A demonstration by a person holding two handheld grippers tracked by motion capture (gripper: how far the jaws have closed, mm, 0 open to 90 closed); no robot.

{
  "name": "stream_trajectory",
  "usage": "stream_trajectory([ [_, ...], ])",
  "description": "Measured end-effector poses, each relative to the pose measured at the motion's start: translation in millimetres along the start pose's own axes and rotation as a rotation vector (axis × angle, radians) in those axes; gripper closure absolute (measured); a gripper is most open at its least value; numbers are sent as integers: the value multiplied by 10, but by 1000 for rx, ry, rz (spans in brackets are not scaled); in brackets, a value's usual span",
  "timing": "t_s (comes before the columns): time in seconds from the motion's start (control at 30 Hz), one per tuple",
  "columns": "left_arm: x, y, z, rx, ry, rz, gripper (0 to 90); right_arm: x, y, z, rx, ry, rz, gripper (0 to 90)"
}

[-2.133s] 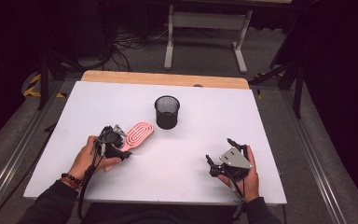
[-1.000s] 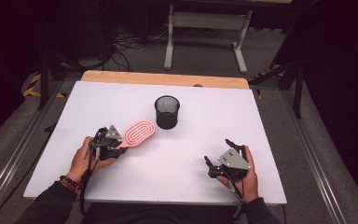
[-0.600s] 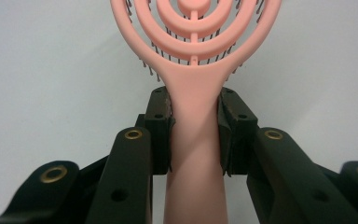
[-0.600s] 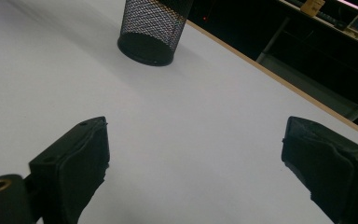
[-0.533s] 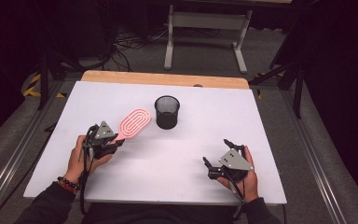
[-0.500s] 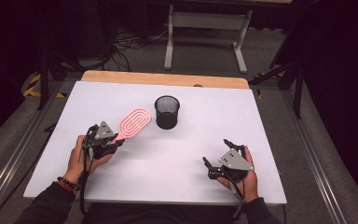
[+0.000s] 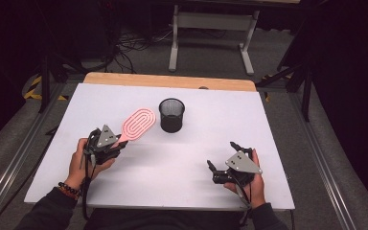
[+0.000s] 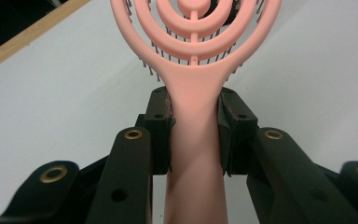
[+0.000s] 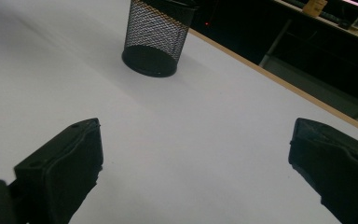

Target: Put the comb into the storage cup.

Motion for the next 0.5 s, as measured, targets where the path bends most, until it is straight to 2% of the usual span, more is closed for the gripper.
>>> stream_trajectory([
  [0.2, -2, -26, 28, 49, -14, 7, 693, -9, 18, 59, 0, 13, -9, 40],
  [0.27, 21, -43, 48, 70, 0, 18, 693, -12, 23, 71, -4, 15, -10, 40],
  [0.33, 49, -69, 88, 101, 11, 27, 693, -24, 35, 97, 1, 39, 3, 40],
  [0.37, 57, -79, 101, 111, 12, 30, 693, -50, 43, 118, 5, 42, 20, 38],
  [0.5, 98, -138, 163, 167, 12, 36, 693, -77, 54, 155, 9, 40, 30, 43],
])
Point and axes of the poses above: each handheld gripper's, and its own axes: y roughly forward along the jaws, z roughly out of its top, x roughly to its right, the point moved 9 cm from there along y, roughly forward along the jaws, and after that the axes turned 11 degrees about z, right-handed, at the moved point
